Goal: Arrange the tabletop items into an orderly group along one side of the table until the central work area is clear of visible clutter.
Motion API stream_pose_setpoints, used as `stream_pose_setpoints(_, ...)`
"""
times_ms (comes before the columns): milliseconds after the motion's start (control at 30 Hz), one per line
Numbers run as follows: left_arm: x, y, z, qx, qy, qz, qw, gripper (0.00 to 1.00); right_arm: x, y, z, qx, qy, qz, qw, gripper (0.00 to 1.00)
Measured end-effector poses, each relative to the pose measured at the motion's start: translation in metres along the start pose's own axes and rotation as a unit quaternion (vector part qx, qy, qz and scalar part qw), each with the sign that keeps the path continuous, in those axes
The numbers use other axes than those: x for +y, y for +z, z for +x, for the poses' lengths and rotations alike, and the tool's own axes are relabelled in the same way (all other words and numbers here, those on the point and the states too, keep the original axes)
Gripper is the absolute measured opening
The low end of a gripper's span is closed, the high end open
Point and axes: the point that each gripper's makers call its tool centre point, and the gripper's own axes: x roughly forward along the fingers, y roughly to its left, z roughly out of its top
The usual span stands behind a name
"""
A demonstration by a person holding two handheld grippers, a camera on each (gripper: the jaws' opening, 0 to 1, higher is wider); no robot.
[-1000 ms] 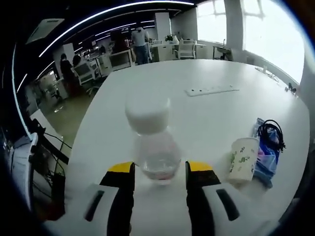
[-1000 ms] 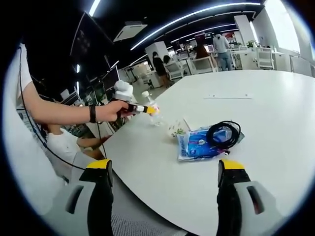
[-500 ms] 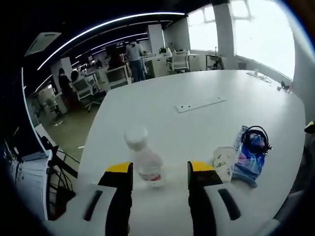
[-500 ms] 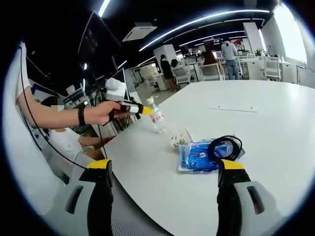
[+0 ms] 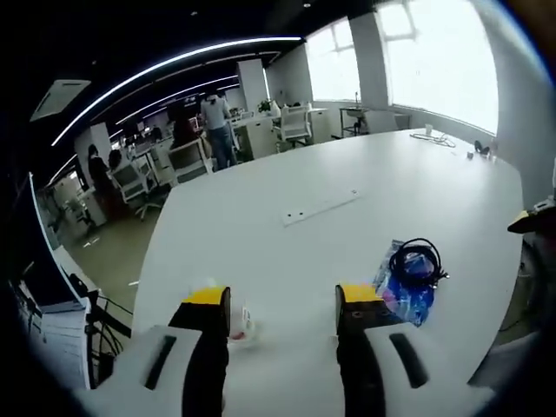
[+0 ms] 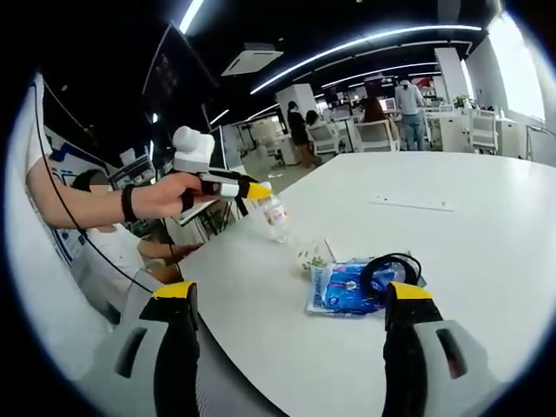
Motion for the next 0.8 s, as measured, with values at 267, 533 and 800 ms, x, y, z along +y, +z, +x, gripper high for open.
stream_pose_setpoints(267,-0.023,0.015,0.007,-0.004,-0.022,0.017,0.9996,0.49,-0.012,0.005,-0.012,-0.011,-0.012,-0.001,0.9999,0.89)
stream_pose_setpoints(533,-0.04,0.011,0.018,0.011,-0.042,0.023,0.9988,0.51,-0.017,0.005,-0.021,-0.017,-0.022,0.002,0.9996,0.89)
stream_pose_setpoints(800,-0.054,-0.008,0.033,0.036,-0.067,0.012,0.997,0.54,-0.023,0.001,-0.028,-0.018,-0.031,0.008,0.9993,0.89)
